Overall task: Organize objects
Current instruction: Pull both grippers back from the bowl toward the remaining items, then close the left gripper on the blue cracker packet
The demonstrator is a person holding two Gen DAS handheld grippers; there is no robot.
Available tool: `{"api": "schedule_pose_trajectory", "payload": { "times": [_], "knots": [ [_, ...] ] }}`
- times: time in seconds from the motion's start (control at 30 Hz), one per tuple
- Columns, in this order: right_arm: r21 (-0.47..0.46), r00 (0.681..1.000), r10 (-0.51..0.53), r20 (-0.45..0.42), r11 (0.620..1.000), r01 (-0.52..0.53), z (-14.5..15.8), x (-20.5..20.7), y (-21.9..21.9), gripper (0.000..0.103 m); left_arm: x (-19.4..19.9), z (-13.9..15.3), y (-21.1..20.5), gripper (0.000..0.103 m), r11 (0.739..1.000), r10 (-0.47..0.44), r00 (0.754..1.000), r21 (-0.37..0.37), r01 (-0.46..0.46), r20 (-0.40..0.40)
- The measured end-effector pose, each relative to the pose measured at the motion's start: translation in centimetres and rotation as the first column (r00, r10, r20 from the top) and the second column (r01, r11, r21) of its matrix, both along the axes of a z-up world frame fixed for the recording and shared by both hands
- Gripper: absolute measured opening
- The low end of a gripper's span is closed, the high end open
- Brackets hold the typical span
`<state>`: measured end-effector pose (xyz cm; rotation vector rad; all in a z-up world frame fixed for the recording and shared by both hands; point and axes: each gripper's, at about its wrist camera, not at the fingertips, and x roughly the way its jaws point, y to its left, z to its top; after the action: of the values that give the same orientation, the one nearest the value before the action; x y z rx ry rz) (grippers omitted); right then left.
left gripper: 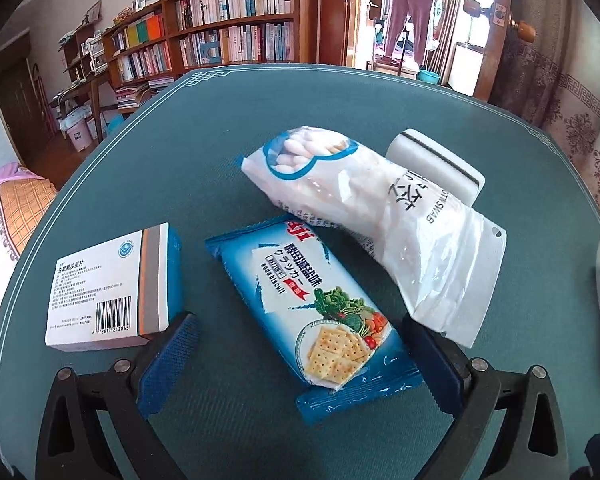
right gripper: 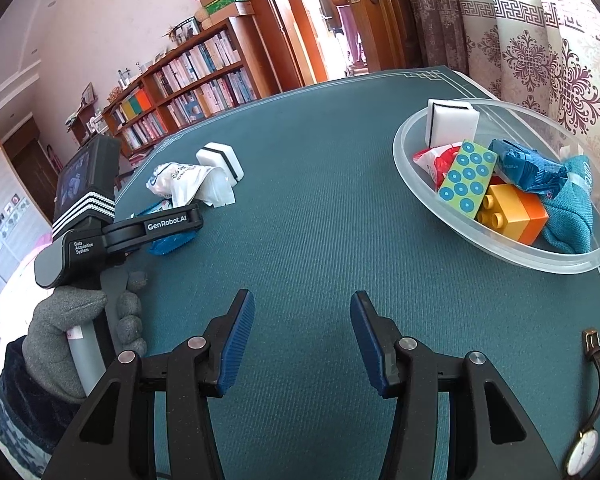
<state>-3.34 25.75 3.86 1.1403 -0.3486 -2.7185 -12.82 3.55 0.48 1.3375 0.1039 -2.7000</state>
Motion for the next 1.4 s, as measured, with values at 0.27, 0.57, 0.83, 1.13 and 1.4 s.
{"api": "schedule_pose_trajectory", "payload": {
  "times": [0.27,0.57,0.83,1.13,1.4],
  "knots": [
    [0.001,1.000,0.011,0.000,1.000,-0.011,0.0,0.2,-0.4,0.052,2.5,-0.1,-2.9,0.103,1.000,0.005,1.000,-0.003,-0.005,0.004],
    [0.006,1.000,0.017,0.005,1.000,-0.017,-0.2,0.1,-0.8,0.052,2.0,0.3,-2.2,0.102,1.000,-0.030,0.999,0.002,0.030,-0.017],
    [0.005,1.000,-0.001,0.015,1.000,0.001,-0.2,0.0,-0.6,0.052,0.0,0.4,-2.0,0.082,0.999,-0.037,0.999,-0.001,0.037,-0.021],
    [0.027,0.999,0.011,0.032,1.000,-0.012,-0.5,-0.2,-1.8,0.052,0.3,0.8,-2.5,0.045,0.998,-0.055,0.997,0.004,0.055,-0.049],
    [0.040,0.998,0.060,0.014,0.997,-0.061,0.7,-1.1,-3.0,0.052,2.1,1.3,-3.2,0.044,0.996,-0.065,0.996,0.056,0.069,-0.069]
  ]
}}
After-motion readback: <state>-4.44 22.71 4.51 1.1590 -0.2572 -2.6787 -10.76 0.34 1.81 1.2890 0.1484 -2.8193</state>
